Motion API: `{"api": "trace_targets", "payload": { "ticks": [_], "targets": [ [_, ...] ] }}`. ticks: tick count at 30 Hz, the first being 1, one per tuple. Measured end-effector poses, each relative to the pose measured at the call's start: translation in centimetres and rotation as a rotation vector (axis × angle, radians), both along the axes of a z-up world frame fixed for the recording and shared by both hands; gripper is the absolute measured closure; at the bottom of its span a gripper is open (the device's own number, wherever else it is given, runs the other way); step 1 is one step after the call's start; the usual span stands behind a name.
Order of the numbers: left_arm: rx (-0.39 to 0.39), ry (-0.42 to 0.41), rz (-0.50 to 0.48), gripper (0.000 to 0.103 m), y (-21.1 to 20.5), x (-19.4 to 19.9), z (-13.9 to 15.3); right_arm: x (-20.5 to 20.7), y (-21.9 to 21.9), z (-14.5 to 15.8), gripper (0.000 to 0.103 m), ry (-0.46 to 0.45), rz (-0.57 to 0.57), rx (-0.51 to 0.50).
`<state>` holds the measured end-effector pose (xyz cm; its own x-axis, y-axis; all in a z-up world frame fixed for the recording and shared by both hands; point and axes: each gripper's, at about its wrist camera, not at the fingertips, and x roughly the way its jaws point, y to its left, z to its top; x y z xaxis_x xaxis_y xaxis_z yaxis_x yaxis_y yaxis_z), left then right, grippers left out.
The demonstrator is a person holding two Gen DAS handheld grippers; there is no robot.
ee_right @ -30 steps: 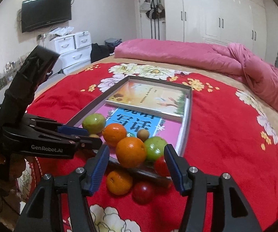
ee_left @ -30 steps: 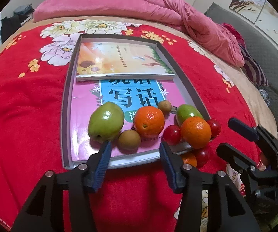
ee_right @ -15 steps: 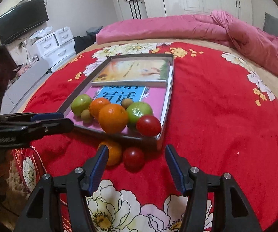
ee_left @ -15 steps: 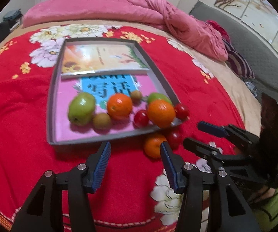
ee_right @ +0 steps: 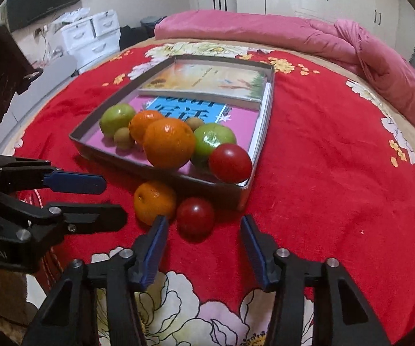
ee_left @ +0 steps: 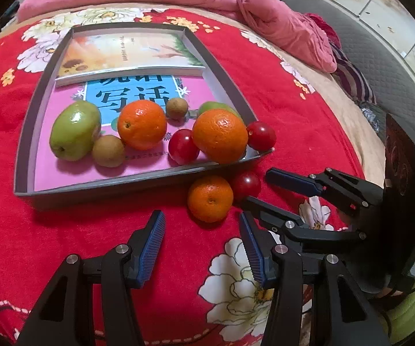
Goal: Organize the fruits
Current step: 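Grasp an orange with the left tool while the right tool grasps a cherry tomato, then place the orange and cherry tomato in the tray and open both tools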
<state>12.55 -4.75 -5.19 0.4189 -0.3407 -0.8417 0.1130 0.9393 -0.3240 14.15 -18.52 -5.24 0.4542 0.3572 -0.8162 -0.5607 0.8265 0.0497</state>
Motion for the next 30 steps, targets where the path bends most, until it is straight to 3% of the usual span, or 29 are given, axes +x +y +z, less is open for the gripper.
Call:
{"api": "trace_targets", "payload": {
  "ticks": [7,11,19,25,30],
  "targets": [
    [-0.026,0.023,-0.012,0.048,-0.3,1.0,-0.7,0.9,0.1,-0.5,0.064,0.03,0.027,0.026],
    [-0.05,0.048,-0.019,0.06,-0.6,1.7,-1.4,0.9,0.5,-0.7,0.073,0.035,0.067,0.028],
    [-0.075,0.047,-0.018,0.065,-0.6,2.1,-1.7,1.0,0.6,-0.6,0.074,0.039,0.081,0.024],
    [-0.081,-0.013,-0.002,0.066,1.2,0.2,0.9,0.2,0.0,0.7,0.074,0.047,0.091,0.087],
    [-0.066,-0.094,0.068,0.066,4.5,-1.3,4.3,-1.0,0.4,2.5,0.073,0.016,0.142,0.164]
  ]
}}
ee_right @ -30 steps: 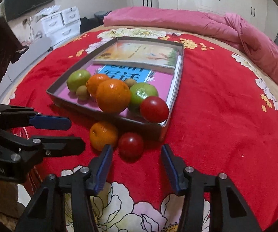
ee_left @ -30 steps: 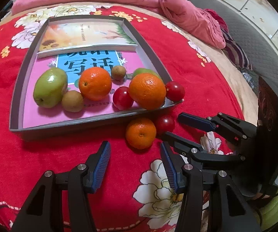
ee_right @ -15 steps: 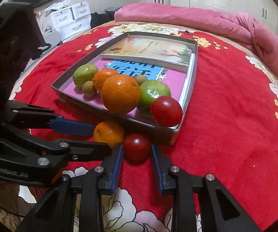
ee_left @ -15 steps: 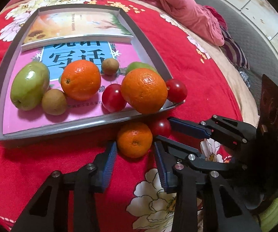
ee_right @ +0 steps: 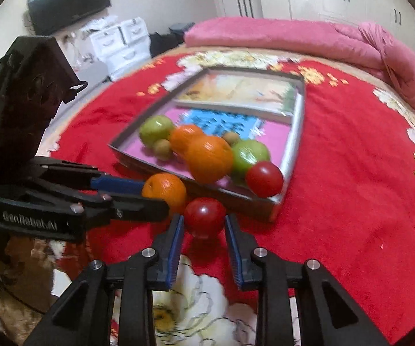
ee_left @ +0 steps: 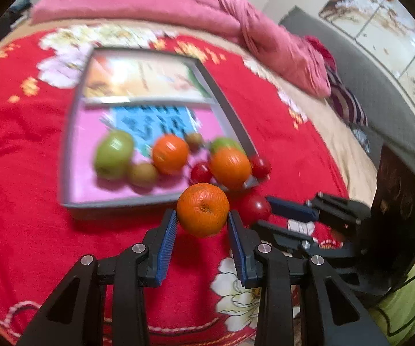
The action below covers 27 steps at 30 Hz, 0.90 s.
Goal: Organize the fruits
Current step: 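Place the orange and cherry tomato in the tray and open both tools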
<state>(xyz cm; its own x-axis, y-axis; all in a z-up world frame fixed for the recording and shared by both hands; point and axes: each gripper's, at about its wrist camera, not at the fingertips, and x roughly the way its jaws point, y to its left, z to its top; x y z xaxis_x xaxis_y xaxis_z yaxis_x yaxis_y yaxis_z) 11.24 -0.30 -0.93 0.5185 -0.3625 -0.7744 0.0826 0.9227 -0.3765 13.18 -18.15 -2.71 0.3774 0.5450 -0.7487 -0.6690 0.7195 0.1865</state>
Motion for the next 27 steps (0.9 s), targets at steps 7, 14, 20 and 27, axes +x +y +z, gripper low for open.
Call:
{"api": "trace_targets", "payload": {
  "ticks": [7,14,20,27],
  "targets": [
    [0.08,-0.061,0.108,0.066,4.3,0.0,1.7,-1.0,1.9,1.4,0.073,-0.046,0.048,0.07],
    [0.116,-0.056,0.152,0.069,5.0,0.5,0.2,-0.4,4.5,2.2,0.073,-0.117,0.003,0.107],
    [0.155,-0.076,0.144,0.069,4.4,1.0,-0.2,0.3,6.5,1.0,0.073,-0.159,-0.015,0.012],
    [0.144,-0.058,0.148,0.069,4.5,1.7,-0.8,0.7,7.8,-0.4,0.073,-0.183,-0.007,-0.052]
  ]
}}
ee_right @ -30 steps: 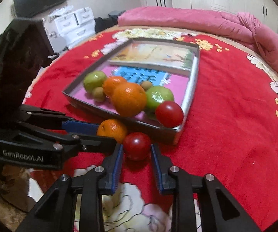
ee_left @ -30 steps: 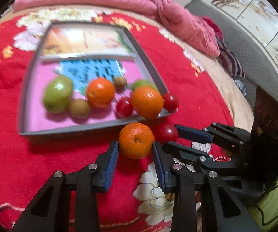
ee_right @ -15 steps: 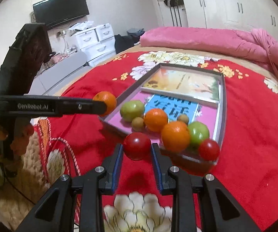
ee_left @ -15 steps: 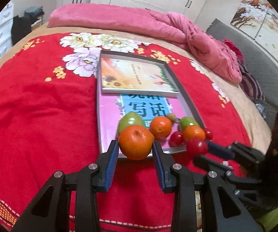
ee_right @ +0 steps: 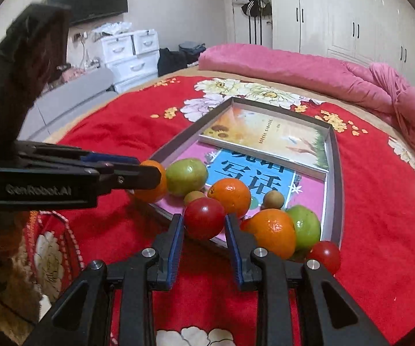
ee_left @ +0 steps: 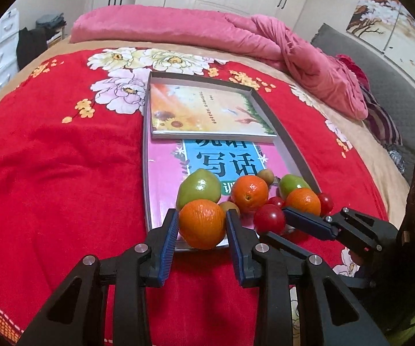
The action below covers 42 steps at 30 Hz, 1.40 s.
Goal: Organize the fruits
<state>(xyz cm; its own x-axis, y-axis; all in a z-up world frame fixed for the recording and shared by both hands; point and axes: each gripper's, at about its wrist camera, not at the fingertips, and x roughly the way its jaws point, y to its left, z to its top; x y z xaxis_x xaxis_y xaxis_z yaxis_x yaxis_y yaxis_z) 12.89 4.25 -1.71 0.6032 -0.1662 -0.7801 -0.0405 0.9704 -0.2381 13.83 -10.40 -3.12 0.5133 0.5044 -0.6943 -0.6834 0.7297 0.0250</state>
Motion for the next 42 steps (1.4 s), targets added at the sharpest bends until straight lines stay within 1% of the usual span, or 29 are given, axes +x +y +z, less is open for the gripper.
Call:
{"api": "trace_targets", "payload": {
  "ticks": [6,14,19,22,24,26,29,30,31,32,36,37,38,42],
  "targets": [
    [0.002,0.021,-0.003,0.069,-0.2,0.3,-0.6,0.0,1.1,-0.7,0.073,-0.018,0.009,-0.04],
    [-0.004,0.027,-0.003,0.068,-0.3,0.3,-0.9,-0.1,0.6,-0.6,0.073,-0.013,0.007,-0.017],
    [-0.004,0.027,-0.002,0.068,-0.3,0.3,-0.9,-0.4,0.1,0.0,0.072,-0.029,0.004,0.004],
    [-0.005,0.026,-0.002,0.068,-0.3,0.2,-0.9,-0.8,-0.6,0.7,0.061,-0.048,-0.004,0.026],
    [-0.006,0.028,-0.002,0.068,-0.3,0.2,-1.0,-1.1,-1.0,1.2,0.057,-0.066,-0.012,0.032],
    [-0.01,0.031,-0.001,0.068,-0.3,0.2,-1.0,-1.4,-1.4,1.7,0.047,-0.09,-0.024,0.032],
    [-0.014,0.032,-0.001,0.068,-0.3,0.0,-1.1,-1.7,-2.0,2.4,0.044,-0.11,-0.039,0.04],
    [-0.018,0.031,-0.002,0.065,-0.3,-0.1,-1.0,-1.8,-2.2,2.6,0.043,-0.111,-0.043,0.044],
    [-0.022,0.027,-0.005,0.063,-0.3,-0.2,-0.9,-1.9,-2.4,2.7,0.038,-0.114,-0.051,0.046],
    [-0.016,0.021,-0.007,0.058,-0.4,-0.3,-0.8,-1.9,-2.5,2.8,0.034,-0.117,-0.061,0.047],
    [-0.006,0.003,-0.013,0.051,-0.7,-0.7,0.0,-2.0,-3.1,3.2,0.031,-0.119,-0.089,0.047],
    [-0.008,-0.005,-0.018,0.049,-0.9,-0.9,0.3,-2.0,-3.2,3.2,0.028,-0.118,-0.095,0.047],
    [-0.007,-0.01,-0.022,0.046,-1.0,-1.1,0.6,-2.1,-3.4,3.3,0.026,-0.118,-0.102,0.05],
    [0.004,-0.042,-0.033,0.037,-1.7,-2.0,2.0,-2.1,-4.0,3.8,0.022,-0.116,-0.139,0.06]
  ]
}}
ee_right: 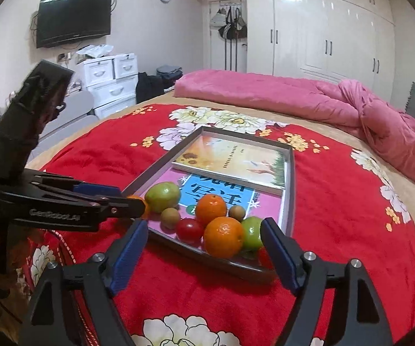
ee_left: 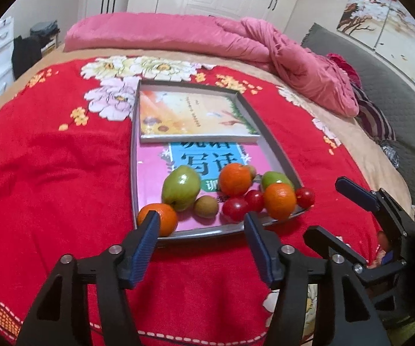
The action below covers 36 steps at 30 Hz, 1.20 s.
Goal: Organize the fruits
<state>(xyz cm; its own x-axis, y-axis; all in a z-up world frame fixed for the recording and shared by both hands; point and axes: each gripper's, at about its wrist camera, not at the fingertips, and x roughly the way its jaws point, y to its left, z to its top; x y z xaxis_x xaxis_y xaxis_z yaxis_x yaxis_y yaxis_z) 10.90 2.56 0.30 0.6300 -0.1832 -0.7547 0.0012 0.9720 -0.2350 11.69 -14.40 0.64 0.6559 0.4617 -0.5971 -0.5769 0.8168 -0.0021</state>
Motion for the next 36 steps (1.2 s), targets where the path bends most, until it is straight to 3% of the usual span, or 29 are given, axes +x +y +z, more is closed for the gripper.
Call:
{"api": "trace_targets", "payload": {
  "ticks": [6,14,24,36],
  "targets": [
    [-0.008,-0.032,0.005,0.026,-0.3,-1.1,1.6,-0.3,-1.3,1.0,0.013,-0.005,-0.058,0.031],
    [-0.017,-0.046,0.026,0.023,-0.4,-2.8,2.4,-1.3,-3.0,2.8,0.002,-0.047,-0.124,0.068],
    [0.008,-0.033,0.023,0.023,-1.3,-5.7,2.0,-3.2,-4.1,3.5,0.001,0.01,-0.157,0.083],
    [0.011,0.02,0.021,0.023,-1.3,-6.8,0.2,-5.3,-4.4,0.9,0.001,0.147,-0.168,0.043]
  ]
}}
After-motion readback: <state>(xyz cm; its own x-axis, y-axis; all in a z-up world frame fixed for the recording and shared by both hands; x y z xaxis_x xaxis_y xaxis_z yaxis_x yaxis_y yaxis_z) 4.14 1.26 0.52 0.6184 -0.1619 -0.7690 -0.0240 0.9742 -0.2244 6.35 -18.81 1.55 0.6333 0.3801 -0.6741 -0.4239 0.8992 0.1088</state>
